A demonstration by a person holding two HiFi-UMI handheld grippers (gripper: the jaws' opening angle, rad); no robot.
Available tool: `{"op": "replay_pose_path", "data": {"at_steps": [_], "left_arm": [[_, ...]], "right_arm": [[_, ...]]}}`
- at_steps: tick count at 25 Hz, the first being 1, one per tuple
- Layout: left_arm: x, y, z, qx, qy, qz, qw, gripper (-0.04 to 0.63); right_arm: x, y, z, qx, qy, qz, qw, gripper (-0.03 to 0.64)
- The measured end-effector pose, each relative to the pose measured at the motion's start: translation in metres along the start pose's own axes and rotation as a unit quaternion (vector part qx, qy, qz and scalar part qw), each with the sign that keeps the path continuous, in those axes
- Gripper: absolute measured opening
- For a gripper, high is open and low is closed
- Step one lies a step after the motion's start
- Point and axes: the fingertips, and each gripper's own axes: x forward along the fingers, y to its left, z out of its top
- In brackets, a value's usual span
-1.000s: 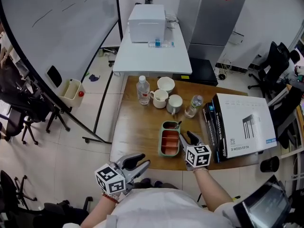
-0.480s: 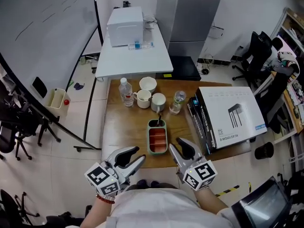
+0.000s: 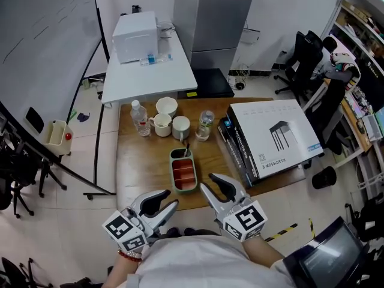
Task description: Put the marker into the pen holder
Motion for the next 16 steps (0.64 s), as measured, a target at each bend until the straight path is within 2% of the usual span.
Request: {"op": "replay_pose_path", "data": {"at_steps": [8,16], "left_arm": [[-0.002,0.002,0.005,0.006,-0.002,0.005,1.0000,0.135],[-0.007,0.009,0.002,-0.001,0.000,0.020,0.9998,0.133]], "right_arm": [[0.007,0.007,0.006,-0.015,0.003,0.013,1.000,0.109],[0.018,0.014,-0.003,-0.004,0.023,0.034,0.999,0.109]]}}
